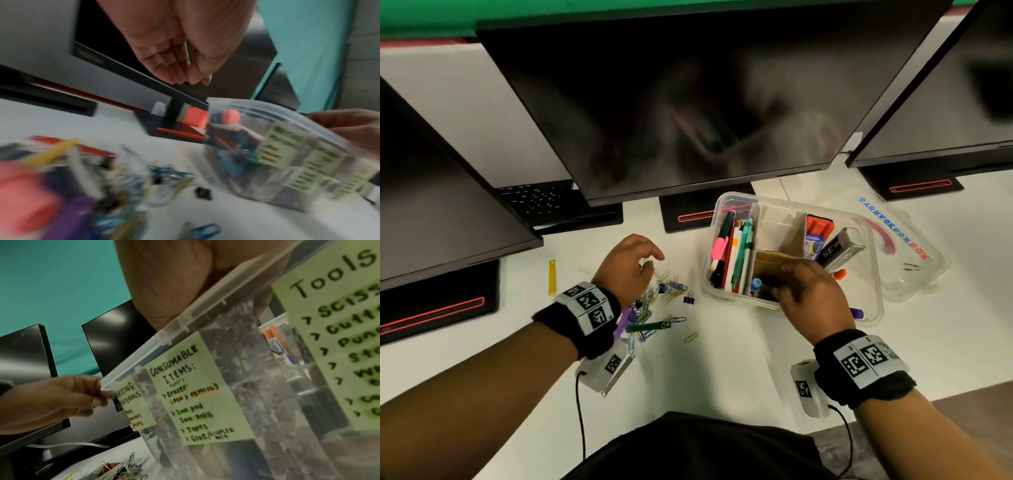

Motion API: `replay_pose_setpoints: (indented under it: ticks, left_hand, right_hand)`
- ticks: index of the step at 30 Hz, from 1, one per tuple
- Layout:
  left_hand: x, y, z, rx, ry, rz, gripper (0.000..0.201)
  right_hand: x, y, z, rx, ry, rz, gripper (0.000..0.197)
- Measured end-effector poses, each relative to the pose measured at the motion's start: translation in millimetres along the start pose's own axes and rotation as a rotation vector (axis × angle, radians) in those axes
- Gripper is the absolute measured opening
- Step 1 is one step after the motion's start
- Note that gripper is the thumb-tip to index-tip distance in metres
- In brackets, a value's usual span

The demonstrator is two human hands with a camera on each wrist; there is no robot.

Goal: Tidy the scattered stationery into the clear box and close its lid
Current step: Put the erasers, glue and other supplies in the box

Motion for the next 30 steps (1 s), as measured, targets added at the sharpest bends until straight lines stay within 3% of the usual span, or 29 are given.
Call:
replay_pose_setpoints:
  ticks: [7,16,20,23,26,28,30]
  left_hand:
    - [93,14,0,0.292,0.228,0.392,0.033]
    - [91,-7,-11,0.414,0.189,0.48,0.035]
    - [84,-2,-11,0.383,0.189,0.393,0.024]
    - [71,9,-10,0.325,0.191,0.27,0.026]
    - [43,22,-12,0.325,0.211,0.053,0.04]
    - [23,27,-14,0.343,0.18,-0.039,0.049]
    - [5,30,-18,0.351,0.094,-0.052,0.057]
  right_hand:
    - [10,-6,2,-0.016,0.053,-0.074,0.018]
    - [5,-5,3,0.013,0.003,-0.123,0.02]
    - [14,-2,5,-0.084,-0.009,-0.026,0.011]
    - [43,-2,12,-0.14,0.153,0.063,0.022]
    - [79,-10,26,0.023,0.241,0.217,0.016]
    - [100,-20,34,0.176,0.251,0.287,0.03]
    - [116,-30,42,0.239,0.219,0.371,0.039]
Point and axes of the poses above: each hand's wrist, its own z-axis towards the middle knuckle, its own y-axis out of the back of the hand, x = y × z, the point moved 1 cm from there along z, towards the middle knuckle, and after that the axes turned 14 degrees about y, right-handed, at the moved point
